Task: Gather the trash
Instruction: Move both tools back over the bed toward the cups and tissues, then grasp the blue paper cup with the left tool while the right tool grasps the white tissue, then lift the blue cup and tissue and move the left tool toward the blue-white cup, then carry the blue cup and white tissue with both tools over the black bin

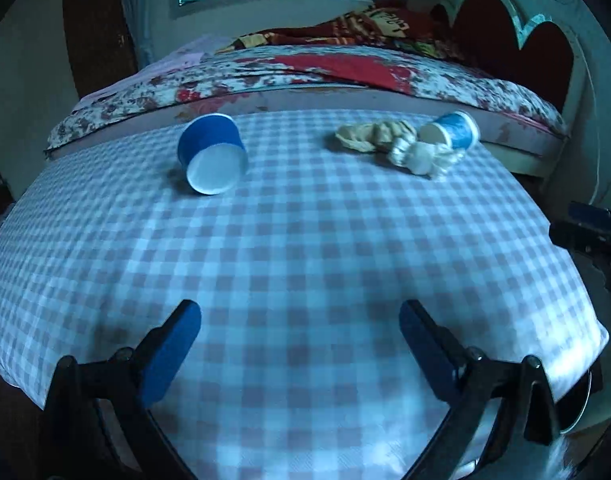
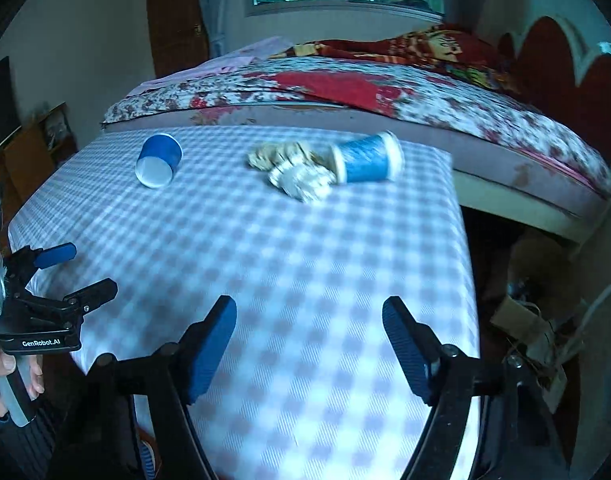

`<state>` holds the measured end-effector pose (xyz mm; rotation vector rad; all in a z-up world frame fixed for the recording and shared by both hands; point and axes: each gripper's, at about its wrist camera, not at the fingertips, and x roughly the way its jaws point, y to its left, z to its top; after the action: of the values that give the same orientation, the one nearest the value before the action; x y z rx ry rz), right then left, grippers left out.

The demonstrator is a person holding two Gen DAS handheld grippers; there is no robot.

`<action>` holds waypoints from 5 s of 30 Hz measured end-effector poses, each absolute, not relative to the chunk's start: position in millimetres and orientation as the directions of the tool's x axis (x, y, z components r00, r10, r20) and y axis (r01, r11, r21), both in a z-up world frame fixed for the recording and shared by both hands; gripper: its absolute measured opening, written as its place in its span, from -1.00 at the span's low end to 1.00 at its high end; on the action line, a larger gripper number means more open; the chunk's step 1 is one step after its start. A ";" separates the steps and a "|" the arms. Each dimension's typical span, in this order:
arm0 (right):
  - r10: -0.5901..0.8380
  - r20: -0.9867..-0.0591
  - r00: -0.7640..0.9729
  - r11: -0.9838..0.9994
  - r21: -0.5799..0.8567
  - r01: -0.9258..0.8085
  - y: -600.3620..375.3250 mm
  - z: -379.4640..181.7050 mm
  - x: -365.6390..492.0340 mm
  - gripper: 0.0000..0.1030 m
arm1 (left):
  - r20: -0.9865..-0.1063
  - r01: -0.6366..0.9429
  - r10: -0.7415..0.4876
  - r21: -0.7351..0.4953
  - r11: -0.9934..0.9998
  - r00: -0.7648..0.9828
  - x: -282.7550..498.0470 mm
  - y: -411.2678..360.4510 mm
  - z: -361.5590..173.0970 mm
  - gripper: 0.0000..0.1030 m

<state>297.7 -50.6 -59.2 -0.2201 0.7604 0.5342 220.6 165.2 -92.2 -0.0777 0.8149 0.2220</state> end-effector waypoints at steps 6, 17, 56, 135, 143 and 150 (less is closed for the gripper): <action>0.390 -0.722 0.572 0.819 -0.011 -0.573 5.3 -72.5 369.6 0.26 | -0.725 -0.306 0.211 0.001 0.952 0.656 258.3 214.7 -97.0 0.92; 0.394 -0.761 0.516 0.820 0.037 -0.572 45.1 -105.9 441.9 0.17 | -0.716 -0.350 0.239 -0.008 0.937 0.656 329.1 252.8 -103.6 0.91; 0.470 -0.769 0.434 0.765 0.110 -0.635 99.4 -119.6 437.4 -0.30 | -0.743 -0.307 0.160 -0.064 0.950 0.650 319.6 300.1 -119.5 0.39; 0.421 -0.676 0.605 0.879 0.138 -0.456 -71.1 -40.3 272.6 -0.34 | -0.639 -0.032 -0.004 -0.046 0.998 0.769 211.1 118.4 -44.6 0.44; 0.387 -0.647 0.657 0.906 0.137 -0.400 -122.5 -21.1 229.3 -0.34 | -0.615 0.039 -0.058 -0.046 0.998 0.786 183.6 78.7 -28.9 0.44; 0.349 -0.628 0.696 0.931 0.144 -0.336 -167.5 -11.2 194.9 -0.34 | -0.592 0.120 -0.123 -0.044 0.992 0.797 168.1 36.1 -16.3 0.44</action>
<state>194.9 -167.5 -11.2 0.0189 0.7043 0.3818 168.1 36.1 -16.3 -0.0042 0.6359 -0.1303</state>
